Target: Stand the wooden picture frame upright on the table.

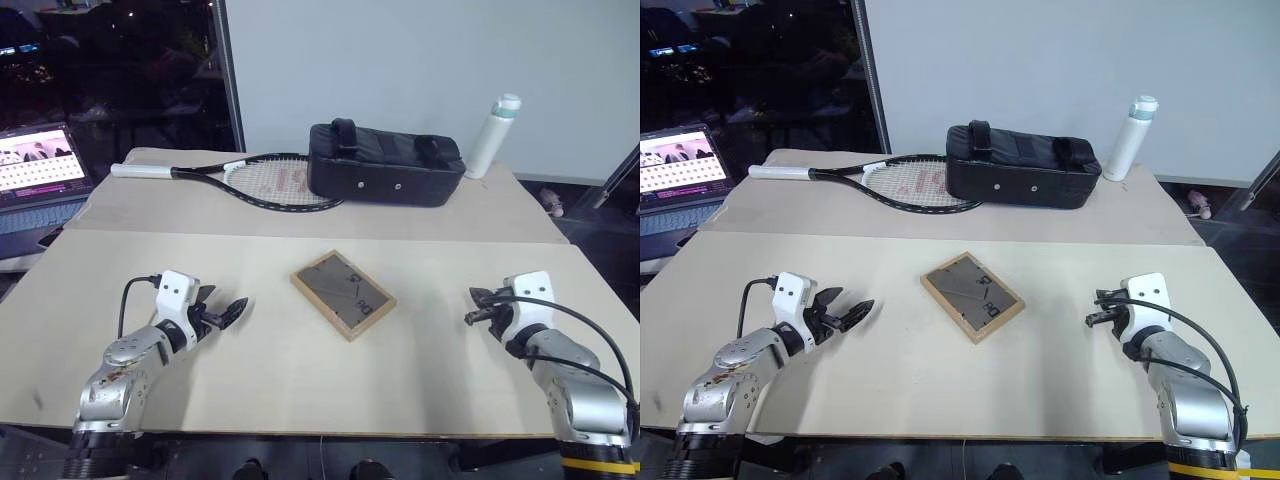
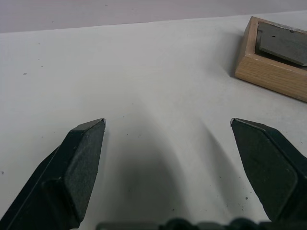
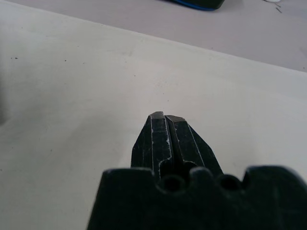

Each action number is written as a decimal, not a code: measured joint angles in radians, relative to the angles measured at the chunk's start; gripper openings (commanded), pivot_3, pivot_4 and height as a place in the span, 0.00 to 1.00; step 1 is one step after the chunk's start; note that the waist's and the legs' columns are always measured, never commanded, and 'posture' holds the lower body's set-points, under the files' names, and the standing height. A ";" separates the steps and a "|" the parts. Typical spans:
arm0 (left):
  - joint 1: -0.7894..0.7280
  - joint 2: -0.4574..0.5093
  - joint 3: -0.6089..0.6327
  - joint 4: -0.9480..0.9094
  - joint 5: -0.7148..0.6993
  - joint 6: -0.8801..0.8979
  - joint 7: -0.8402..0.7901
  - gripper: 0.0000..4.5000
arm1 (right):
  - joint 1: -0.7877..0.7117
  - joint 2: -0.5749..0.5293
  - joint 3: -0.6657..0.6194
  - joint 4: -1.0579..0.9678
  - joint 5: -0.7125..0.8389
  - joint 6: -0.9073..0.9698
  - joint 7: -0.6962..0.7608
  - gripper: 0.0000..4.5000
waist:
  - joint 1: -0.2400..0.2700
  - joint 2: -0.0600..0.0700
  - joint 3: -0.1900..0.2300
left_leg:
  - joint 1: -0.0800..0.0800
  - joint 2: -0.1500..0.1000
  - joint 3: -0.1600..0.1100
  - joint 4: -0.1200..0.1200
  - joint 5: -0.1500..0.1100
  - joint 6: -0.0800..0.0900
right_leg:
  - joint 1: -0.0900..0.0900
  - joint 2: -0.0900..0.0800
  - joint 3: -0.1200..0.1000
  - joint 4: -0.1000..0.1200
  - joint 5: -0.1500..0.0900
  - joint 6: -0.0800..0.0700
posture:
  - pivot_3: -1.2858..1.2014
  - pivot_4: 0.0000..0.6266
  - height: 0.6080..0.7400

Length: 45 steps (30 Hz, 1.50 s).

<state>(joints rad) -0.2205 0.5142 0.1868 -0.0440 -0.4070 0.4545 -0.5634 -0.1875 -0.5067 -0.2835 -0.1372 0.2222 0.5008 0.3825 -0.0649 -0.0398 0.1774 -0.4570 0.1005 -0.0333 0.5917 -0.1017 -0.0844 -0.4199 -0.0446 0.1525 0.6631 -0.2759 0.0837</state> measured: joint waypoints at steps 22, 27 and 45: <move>-0.293 -0.090 -0.269 -0.062 -0.043 0.561 0.100 0.01 | -0.675 0.065 0.390 0.973 -0.181 -0.404 0.536 0.00 | -0.010 0.001 0.003 | 0.000 0.000 -0.001 -0.002 0.005 0.000 | 0.001 0.000 -0.001 0.000 0.009 -0.004 | 0.52 0.24 0.85; -0.296 -0.073 -0.279 -0.060 -0.029 0.557 0.077 0.01 | -0.487 0.039 0.445 0.603 -0.123 -0.259 0.700 0.00 | -0.005 0.002 0.002 | 0.001 0.000 -0.001 -0.002 0.005 -0.001 | 0.001 0.000 -0.002 0.001 0.007 -0.002 | 0.52 0.24 0.85; -0.249 0.065 0.119 -0.060 -0.228 0.865 -0.012 0.18 | -0.351 -0.096 0.477 0.209 -0.103 -0.012 0.680 0.00 | 0.002 0.001 0.002 | -0.002 0.000 -0.001 -0.001 0.005 -0.001 | -0.001 0.000 -0.002 0.000 0.003 0.002 | 0.52 0.24 0.85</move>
<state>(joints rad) -0.4694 0.5787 0.3060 -0.1035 -0.6353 1.3191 -0.5752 -0.5388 -0.6031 0.1932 0.0721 0.1188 0.4888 1.0624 -0.0631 -0.0385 0.1796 -0.4585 0.1005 -0.0341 0.5906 -0.0965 -0.0852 -0.4211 -0.0444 0.1508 0.6636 -0.2726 0.0858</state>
